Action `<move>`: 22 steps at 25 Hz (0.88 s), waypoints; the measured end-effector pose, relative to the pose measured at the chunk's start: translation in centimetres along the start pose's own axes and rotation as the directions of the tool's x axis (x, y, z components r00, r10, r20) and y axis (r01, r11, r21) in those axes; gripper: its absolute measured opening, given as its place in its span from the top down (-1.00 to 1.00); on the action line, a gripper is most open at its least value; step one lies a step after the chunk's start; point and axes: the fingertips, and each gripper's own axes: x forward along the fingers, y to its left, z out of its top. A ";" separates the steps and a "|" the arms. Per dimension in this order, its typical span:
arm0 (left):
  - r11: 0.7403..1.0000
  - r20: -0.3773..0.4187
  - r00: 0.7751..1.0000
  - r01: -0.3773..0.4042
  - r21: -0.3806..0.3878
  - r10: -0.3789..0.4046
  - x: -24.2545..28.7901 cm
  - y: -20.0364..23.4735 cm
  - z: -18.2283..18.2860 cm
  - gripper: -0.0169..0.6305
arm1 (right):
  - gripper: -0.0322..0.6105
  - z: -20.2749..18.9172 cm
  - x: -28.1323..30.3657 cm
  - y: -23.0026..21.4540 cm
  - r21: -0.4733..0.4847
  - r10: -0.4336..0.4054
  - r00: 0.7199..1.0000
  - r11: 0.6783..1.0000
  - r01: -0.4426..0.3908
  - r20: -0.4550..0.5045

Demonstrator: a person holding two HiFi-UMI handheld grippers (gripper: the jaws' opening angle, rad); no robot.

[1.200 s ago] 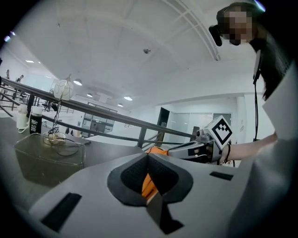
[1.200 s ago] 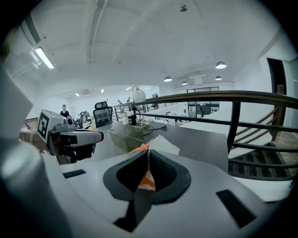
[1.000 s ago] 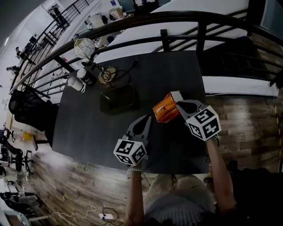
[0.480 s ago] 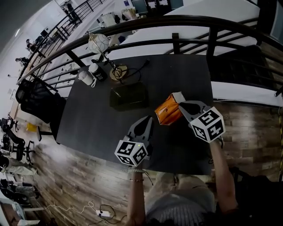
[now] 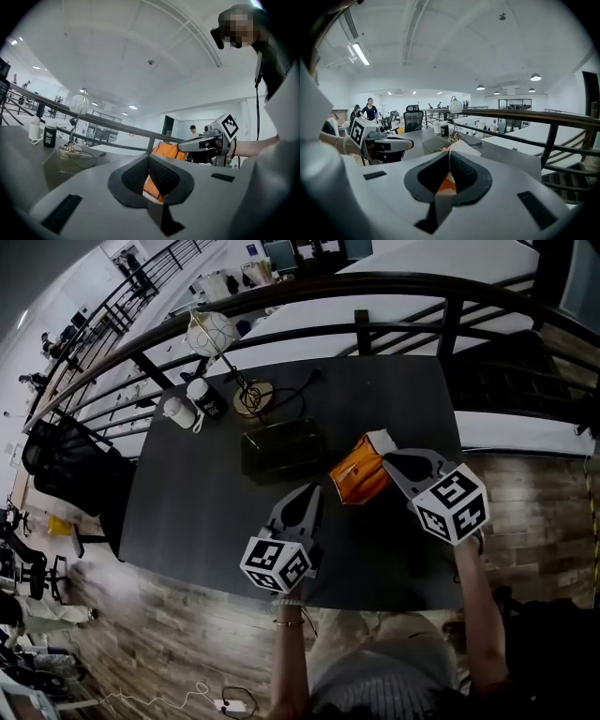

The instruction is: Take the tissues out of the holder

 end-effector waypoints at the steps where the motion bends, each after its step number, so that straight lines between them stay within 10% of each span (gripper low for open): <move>1: 1.000 -0.002 1.000 0.013 0.001 -0.013 -0.1 0.7 0.2 0.92 | 0.82 0.5 0.3 0.2 -0.001 -0.012 1.000 1.000 0.012 0.003; 12: 0.994 0.012 0.994 0.105 0.022 -0.105 -2.7 8.6 4.1 0.92 | 0.82 8.1 3.9 4.0 0.020 -0.101 0.989 0.995 0.100 0.105; 22: 1.000 0.023 0.999 0.023 0.009 -0.023 -5.5 14.7 5.3 0.92 | 0.82 12.2 13.1 7.3 -0.016 -0.004 0.994 1.000 0.006 0.112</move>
